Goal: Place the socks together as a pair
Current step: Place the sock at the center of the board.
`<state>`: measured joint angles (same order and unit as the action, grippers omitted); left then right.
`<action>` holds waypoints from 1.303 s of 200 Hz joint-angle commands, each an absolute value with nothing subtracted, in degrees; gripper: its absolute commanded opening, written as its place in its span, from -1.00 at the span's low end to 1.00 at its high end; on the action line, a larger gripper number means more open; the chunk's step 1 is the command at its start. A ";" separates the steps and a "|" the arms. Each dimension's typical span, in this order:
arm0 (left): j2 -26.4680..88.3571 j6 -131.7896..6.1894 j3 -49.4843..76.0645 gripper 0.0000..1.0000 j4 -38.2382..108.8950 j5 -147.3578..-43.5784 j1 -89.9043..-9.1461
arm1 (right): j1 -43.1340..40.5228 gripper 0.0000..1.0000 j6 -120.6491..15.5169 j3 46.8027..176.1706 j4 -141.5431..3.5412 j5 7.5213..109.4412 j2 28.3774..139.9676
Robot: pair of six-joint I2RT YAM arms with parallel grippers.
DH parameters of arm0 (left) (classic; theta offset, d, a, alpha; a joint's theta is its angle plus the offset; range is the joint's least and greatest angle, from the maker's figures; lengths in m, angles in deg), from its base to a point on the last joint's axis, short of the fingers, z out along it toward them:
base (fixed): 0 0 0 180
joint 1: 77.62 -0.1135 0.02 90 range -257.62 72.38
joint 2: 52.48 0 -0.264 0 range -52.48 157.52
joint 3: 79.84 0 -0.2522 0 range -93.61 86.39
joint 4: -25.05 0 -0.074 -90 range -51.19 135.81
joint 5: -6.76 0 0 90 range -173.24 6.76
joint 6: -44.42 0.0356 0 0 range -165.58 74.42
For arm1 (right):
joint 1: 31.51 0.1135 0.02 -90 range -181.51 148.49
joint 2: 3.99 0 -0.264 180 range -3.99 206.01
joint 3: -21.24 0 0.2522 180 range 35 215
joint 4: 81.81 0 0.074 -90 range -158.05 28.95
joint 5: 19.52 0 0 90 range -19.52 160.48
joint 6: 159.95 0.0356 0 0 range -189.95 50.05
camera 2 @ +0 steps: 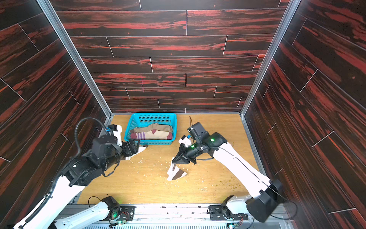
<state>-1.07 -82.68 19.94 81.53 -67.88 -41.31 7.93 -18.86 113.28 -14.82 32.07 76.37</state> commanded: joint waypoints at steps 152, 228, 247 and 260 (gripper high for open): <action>10.94 -88.32 24.59 0.53 73.67 -67.77 -29.82 | -23.83 -1.00 -19.73 121.08 -26.18 22.63 91.92; 6.14 -85.00 15.07 0.63 83.30 -53.08 -30.67 | -4.64 -1.00 7.60 117.95 -49.09 20.54 84.84; 4.08 -84.00 12.68 0.64 85.20 -50.21 -31.22 | -0.36 -1.00 17.24 114.55 -59.32 22.27 83.03; 3.21 -83.36 10.94 0.64 86.70 -48.37 -31.32 | 0.31 -1.00 22.98 111.04 -65.60 23.19 81.14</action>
